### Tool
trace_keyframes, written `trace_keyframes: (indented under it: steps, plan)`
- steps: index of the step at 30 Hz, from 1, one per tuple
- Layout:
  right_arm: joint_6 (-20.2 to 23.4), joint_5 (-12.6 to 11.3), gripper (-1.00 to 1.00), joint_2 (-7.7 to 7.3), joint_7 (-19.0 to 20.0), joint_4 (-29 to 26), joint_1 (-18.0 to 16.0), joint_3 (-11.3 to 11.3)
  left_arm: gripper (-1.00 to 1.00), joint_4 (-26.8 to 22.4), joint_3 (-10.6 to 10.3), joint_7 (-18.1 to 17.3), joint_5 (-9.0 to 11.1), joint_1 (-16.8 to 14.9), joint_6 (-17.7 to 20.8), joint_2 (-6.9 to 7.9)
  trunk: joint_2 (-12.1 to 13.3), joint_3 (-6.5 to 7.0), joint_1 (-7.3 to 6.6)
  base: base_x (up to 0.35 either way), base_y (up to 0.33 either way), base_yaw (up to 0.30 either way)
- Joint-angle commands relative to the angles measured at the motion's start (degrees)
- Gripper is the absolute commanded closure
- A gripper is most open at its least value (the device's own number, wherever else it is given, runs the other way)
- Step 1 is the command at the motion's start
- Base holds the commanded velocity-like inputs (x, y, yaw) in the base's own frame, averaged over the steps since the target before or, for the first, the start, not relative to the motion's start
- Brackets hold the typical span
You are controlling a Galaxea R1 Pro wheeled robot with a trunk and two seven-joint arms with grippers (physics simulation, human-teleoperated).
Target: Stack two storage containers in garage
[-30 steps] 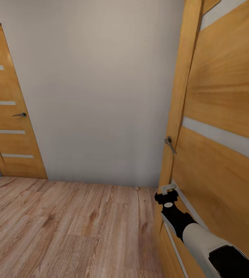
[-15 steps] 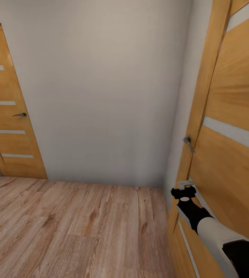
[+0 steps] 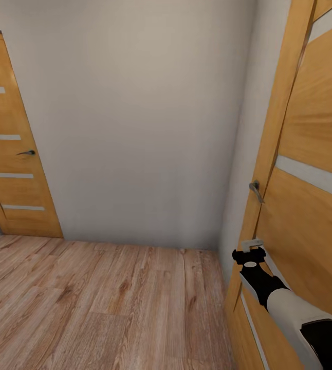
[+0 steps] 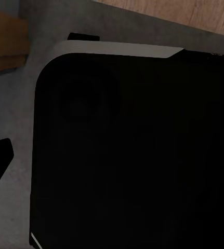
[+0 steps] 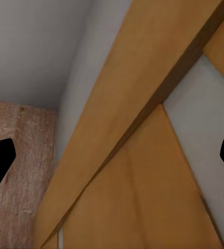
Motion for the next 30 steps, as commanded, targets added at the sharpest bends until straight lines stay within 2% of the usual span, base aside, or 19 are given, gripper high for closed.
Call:
trace_keyframes:
  steps: [1,3,8,10,12,14,15,17,19,23,30]
  plan:
    - [0.1,0.3,-1.00,-3.56,-0.6,0.1,0.0,-0.4,-1.00,0.0,0.1,0.0,0.5,0.0,-0.1,-0.01,0.0,-0.05,0.00,0.000,0.000,0.000]
    - [0.1,0.2,-1.00,-3.76,-0.6,0.1,0.0,-0.4,-1.00,0.0,0.1,0.0,0.5,0.0,-0.1,-0.01,0.0,-0.05,0.00,0.000,0.000,0.000]
    - [0.1,0.2,-1.00,-3.19,-0.5,0.1,0.0,-0.3,-1.00,0.0,0.1,0.0,0.5,0.0,-0.1,-0.01,0.0,-0.05,0.00,0.000,0.000,0.000]
    - [0.0,0.2,-1.00,-2.41,-0.1,0.2,0.0,-0.2,-1.00,0.0,0.1,0.0,0.5,0.0,-0.1,-0.01,0.0,-0.05,0.00,0.000,0.000,0.000]
    - [-0.1,0.2,-1.00,0.25,0.3,1.3,0.0,-0.1,-1.00,0.0,0.1,0.0,0.5,0.0,-0.1,-0.01,0.0,-0.05,0.00,0.000,0.000,0.000]
    - [-0.6,0.4,-1.00,5.11,1.1,4.6,0.0,0.2,-1.00,0.0,0.1,0.0,0.5,0.0,-0.1,-0.01,0.0,-0.05,0.00,0.000,0.000,0.000]
    - [-0.8,0.5,-1.00,6.32,1.3,5.4,0.0,0.2,-1.00,0.0,0.1,0.0,0.5,0.0,-0.1,-0.01,0.0,-0.05,0.00,0.000,0.000,0.000]
    - [-2.1,0.6,-1.00,11.18,2.7,7.8,0.0,0.3,-1.00,0.0,0.1,0.0,0.5,0.0,-0.1,-0.01,0.0,-0.05,0.00,0.000,0.000,0.000]
    - [-2.4,0.5,-1.00,12.65,4.1,8.7,0.0,0.3,-1.00,0.0,0.1,0.0,0.5,0.0,-0.1,-0.01,0.0,-0.05,0.00,0.000,0.000,0.000]
    - [-2.7,0.2,-1.00,14.00,9.7,10.3,0.0,-0.3,-1.00,0.0,0.1,0.0,0.5,0.0,-0.1,-0.01,0.0,-0.05,0.00,0.000,0.000,0.000]
    - [-2.2,0.2,-1.00,14.64,12.2,15.8,0.4,-0.3,-1.00,0.0,0.1,0.0,0.5,0.0,-0.1,-0.01,0.0,-0.05,0.00,0.000,0.000,0.000]
